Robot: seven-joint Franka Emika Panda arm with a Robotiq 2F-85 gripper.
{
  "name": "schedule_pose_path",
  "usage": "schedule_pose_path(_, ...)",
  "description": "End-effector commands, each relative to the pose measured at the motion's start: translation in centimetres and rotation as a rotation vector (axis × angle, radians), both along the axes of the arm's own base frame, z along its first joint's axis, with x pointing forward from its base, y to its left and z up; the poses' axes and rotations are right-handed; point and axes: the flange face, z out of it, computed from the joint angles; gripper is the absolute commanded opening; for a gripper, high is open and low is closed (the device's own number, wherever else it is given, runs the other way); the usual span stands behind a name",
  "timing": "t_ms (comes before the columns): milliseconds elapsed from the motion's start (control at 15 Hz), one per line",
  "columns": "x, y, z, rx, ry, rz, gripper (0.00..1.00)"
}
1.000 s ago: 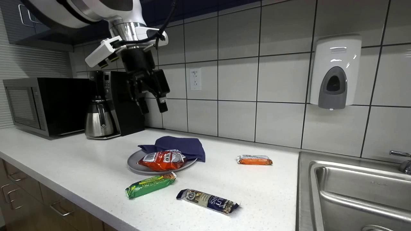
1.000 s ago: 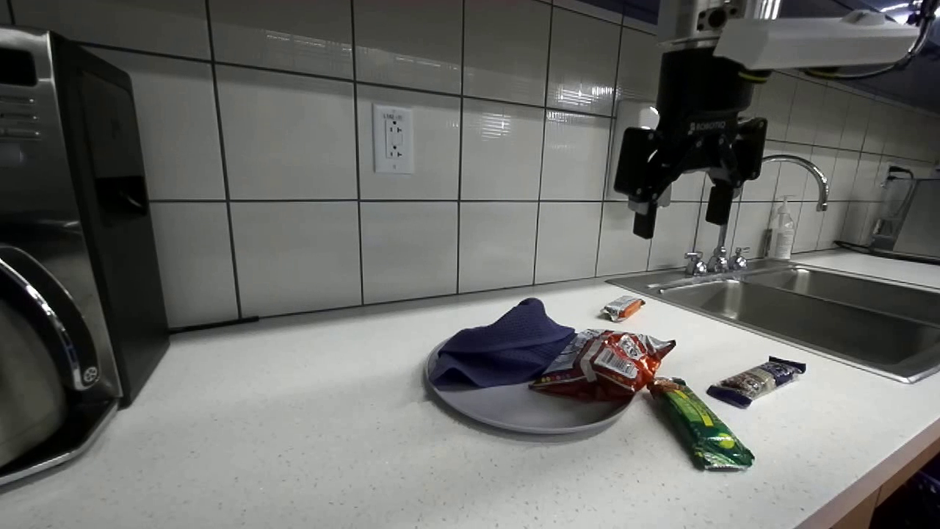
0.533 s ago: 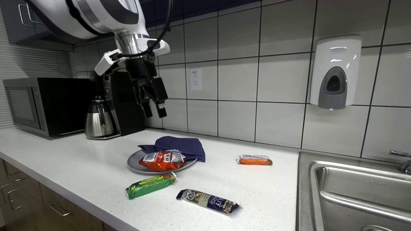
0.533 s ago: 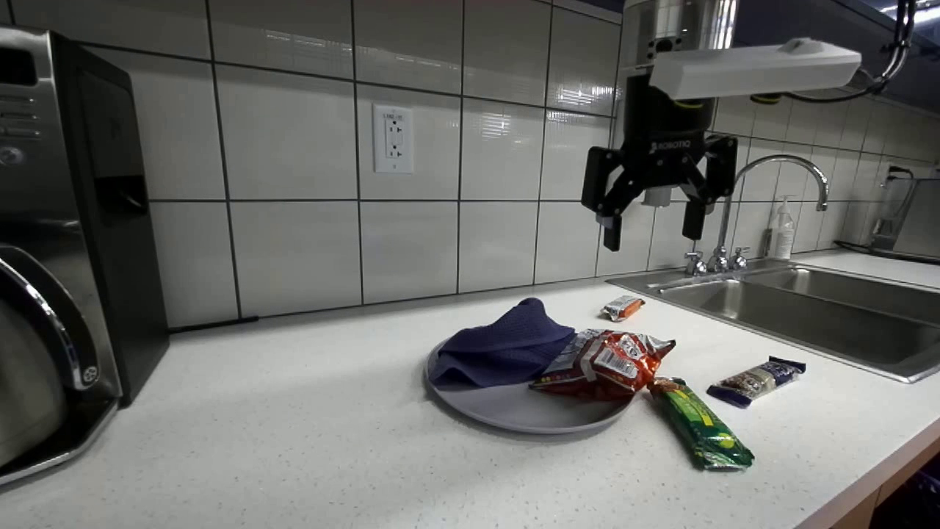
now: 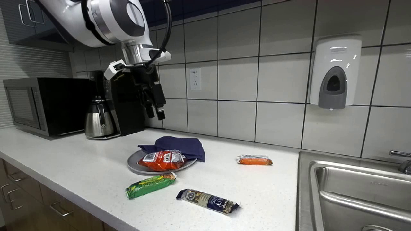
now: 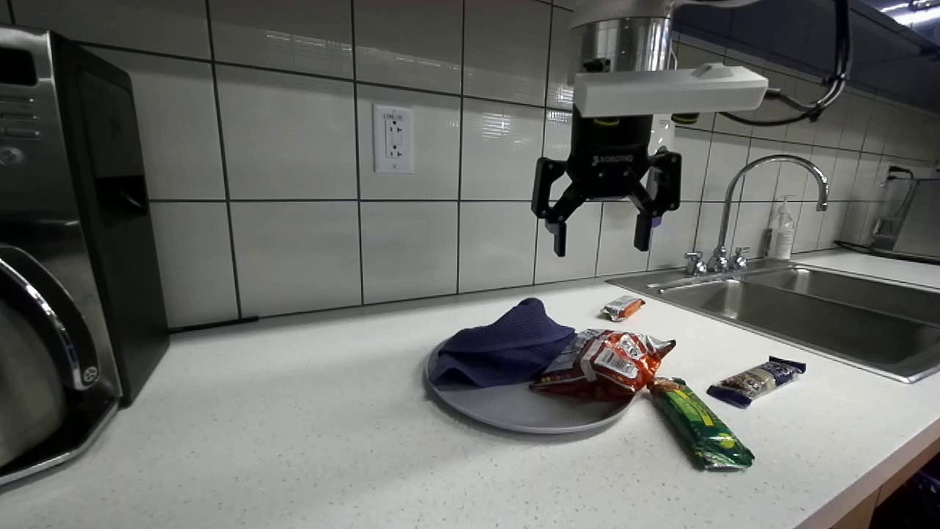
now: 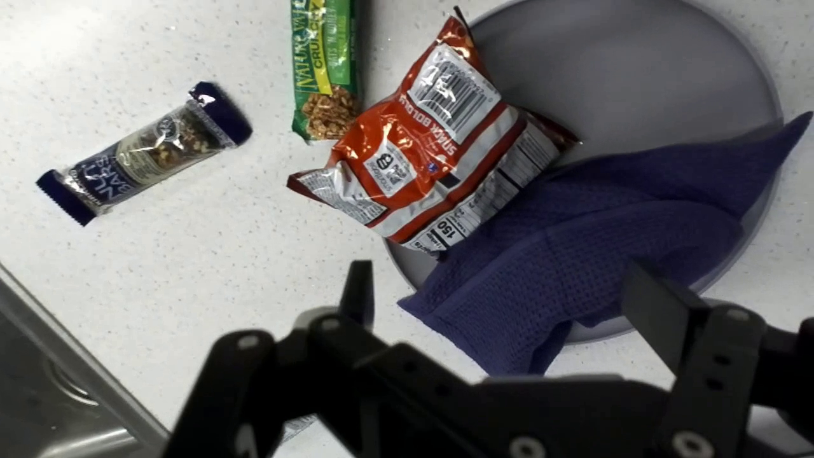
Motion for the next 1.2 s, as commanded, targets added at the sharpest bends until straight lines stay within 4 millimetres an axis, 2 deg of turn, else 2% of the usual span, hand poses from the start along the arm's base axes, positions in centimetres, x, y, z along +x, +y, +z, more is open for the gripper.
schedule_pose_path(0,2.5,1.9,-0.9,0.021,-0.012,-0.052,1.0)
schedule_pose_path(533,6.4,4.4,-4.3,0.046,-0.02,-0.113,1.0)
schedule_pose_path(1133,9.7,4.8,-7.9,0.035,0.009,-0.17,1.0)
